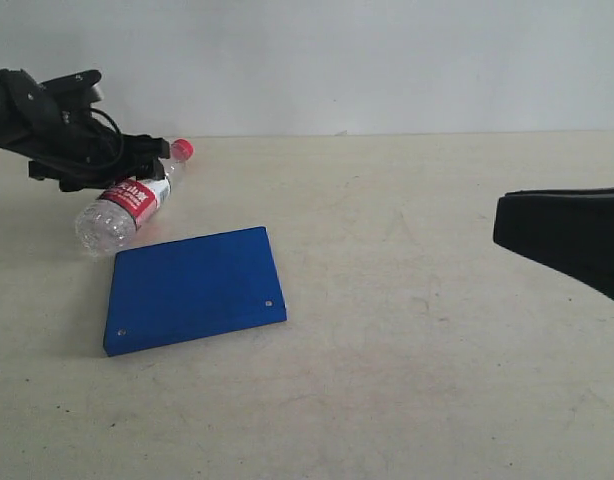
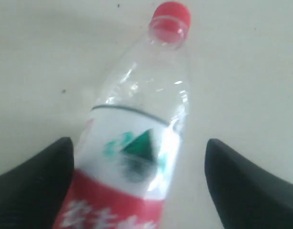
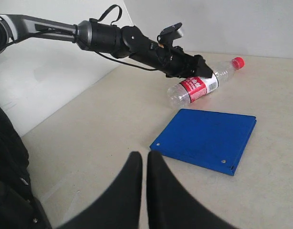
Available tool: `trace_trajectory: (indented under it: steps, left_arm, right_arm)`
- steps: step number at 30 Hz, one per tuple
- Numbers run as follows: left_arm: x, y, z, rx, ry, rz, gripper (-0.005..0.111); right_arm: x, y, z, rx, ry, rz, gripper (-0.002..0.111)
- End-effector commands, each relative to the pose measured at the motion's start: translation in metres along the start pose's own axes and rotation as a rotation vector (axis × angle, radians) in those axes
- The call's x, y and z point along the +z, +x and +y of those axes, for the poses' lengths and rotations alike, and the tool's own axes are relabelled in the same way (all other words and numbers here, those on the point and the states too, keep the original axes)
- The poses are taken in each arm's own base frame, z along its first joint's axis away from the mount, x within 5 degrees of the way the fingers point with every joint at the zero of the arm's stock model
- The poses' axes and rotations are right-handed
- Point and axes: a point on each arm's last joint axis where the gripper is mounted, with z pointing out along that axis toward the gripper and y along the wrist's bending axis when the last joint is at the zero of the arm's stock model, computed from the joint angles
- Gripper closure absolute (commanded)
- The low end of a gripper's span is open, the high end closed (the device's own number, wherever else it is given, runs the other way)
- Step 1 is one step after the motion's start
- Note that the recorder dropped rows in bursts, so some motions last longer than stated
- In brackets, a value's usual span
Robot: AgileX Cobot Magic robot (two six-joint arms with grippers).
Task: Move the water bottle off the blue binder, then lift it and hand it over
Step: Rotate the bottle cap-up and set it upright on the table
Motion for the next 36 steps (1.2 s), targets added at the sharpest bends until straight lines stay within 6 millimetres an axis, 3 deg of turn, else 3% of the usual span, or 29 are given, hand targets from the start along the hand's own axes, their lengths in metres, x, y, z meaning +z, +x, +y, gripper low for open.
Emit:
trace_trajectory:
  steps: [1, 12, 15, 19, 23, 28, 36]
  left_arm:
    - [0.006, -0.011, -0.007, 0.005, 0.016, -0.027, 0.036]
    - [0.040, -0.004, -0.012, 0.038, 0.024, 0.026, 0.036]
    - [0.045, -0.004, -0.012, 0.044, 0.024, 0.033, 0.041]
    - [0.046, -0.001, -0.012, 0.075, 0.027, 0.087, 0.064]
    - [0.044, -0.004, -0.014, 0.077, 0.037, 0.110, 0.102]
    - [0.028, -0.022, -0.021, 0.090, 0.054, 0.074, 0.102]
    - [-0.034, -0.071, -0.036, 0.250, 0.072, -0.128, 0.102]
  right_arm:
    - [-0.001, 0.000, 0.002, 0.002, -0.019, 0.003, 0.109]
    - [-0.001, 0.004, 0.009, 0.068, -0.097, 0.044, 0.109]
    - [-0.001, 0.004, 0.010, 0.071, -0.107, 0.050, 0.109]
    - [-0.001, 0.004, 0.010, 0.071, -0.107, 0.050, 0.109]
    - [-0.001, 0.004, 0.010, 0.071, -0.107, 0.050, 0.109]
    - [-0.001, 0.004, 0.010, 0.071, -0.107, 0.050, 0.109]
    - [-0.001, 0.004, 0.009, 0.071, -0.093, 0.042, 0.109]
